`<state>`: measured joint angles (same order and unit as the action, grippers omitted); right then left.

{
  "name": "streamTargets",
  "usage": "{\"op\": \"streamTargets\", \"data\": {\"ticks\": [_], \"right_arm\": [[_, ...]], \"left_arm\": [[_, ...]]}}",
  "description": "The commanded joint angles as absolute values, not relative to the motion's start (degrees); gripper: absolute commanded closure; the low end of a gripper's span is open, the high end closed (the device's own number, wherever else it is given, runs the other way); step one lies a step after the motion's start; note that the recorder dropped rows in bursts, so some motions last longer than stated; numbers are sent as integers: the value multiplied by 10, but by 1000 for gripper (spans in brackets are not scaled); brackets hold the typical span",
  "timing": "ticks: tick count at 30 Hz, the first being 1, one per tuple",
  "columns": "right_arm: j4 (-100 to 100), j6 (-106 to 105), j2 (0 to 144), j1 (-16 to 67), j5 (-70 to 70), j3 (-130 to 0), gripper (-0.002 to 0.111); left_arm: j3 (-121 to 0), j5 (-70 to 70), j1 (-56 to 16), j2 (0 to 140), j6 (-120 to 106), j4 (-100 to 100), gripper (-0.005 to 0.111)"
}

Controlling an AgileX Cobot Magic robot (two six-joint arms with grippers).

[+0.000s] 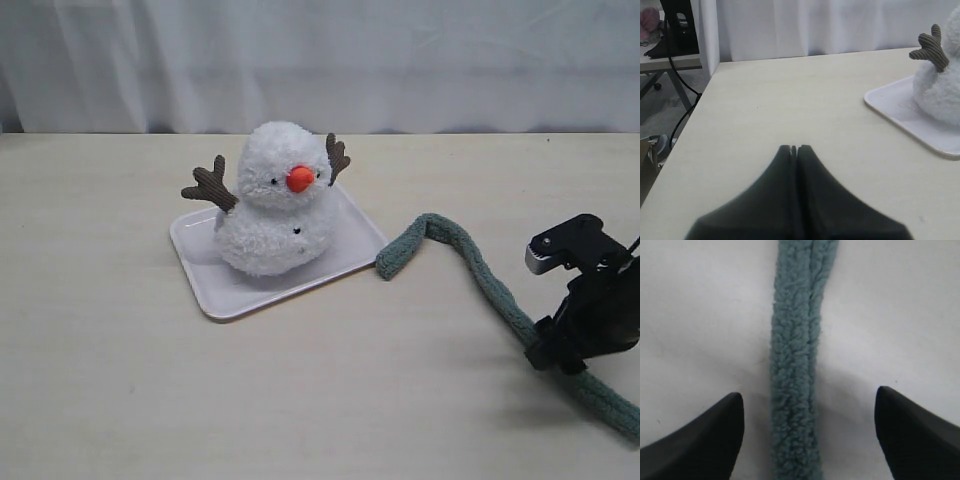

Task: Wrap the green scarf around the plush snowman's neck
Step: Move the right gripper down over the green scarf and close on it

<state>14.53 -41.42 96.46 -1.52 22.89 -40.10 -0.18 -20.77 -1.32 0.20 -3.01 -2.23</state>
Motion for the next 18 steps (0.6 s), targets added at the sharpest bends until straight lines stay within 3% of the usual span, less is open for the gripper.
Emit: {"op": "streamTargets", "data": {"ticks": [1,12,18], "right_arm": [[145,-429,987,-18,220,-398,39],[145,-429,1015,-18,200,-398,42],[156,-426,1015,-18,204,-398,70]], "left_arm": [[0,-202,-12,0,-28,-23,107],[0,-202,-12,0,-28,-23,107],[0,-202,-12,0,-28,-23,107]]}}
